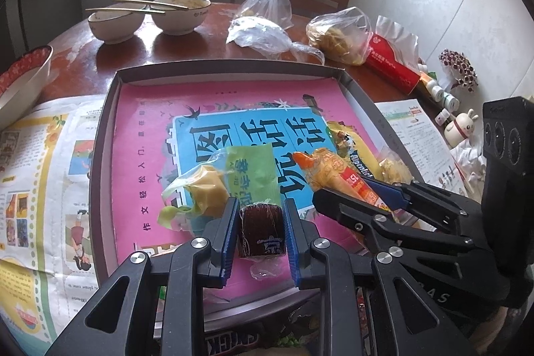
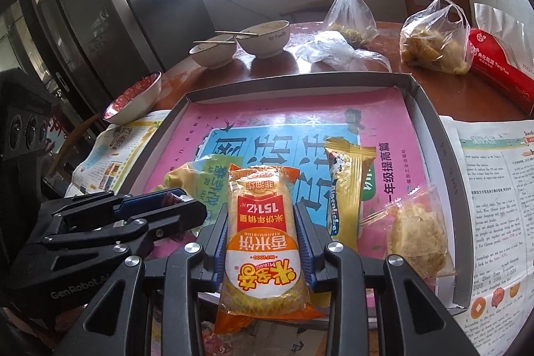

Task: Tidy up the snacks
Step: 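Lower the foil-wrapped cake into the box with left tool while right tool lowers the rice-cake bag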

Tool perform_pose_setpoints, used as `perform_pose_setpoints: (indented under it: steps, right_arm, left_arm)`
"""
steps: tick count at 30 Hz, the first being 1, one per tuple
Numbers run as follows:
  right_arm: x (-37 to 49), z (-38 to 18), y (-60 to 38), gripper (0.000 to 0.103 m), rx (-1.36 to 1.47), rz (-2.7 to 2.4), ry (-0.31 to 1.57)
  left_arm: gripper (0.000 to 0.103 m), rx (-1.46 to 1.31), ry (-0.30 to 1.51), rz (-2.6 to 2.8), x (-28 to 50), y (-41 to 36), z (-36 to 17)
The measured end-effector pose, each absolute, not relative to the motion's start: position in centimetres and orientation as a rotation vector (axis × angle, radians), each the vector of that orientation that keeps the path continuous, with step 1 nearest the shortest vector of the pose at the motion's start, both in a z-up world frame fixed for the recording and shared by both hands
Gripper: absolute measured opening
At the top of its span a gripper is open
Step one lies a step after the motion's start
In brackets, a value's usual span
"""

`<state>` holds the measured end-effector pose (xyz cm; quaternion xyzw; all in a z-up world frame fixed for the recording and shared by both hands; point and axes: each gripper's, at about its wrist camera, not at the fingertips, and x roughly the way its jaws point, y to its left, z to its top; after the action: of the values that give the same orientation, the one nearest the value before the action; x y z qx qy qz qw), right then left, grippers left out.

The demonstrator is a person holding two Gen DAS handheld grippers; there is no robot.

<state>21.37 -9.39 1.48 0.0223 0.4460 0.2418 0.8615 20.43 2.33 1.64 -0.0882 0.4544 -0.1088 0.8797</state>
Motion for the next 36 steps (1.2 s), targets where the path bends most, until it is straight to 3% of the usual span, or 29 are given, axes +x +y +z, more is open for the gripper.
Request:
perform_pose_setpoints:
  steps: [36]
  right_arm:
    - [22.0, 1.0, -9.7, 0.037, 0.024, 0.559, 1.011]
  left_arm:
    - [0.027, -0.183, 0.973, -0.273, 20.4, 3.5, 1.0]
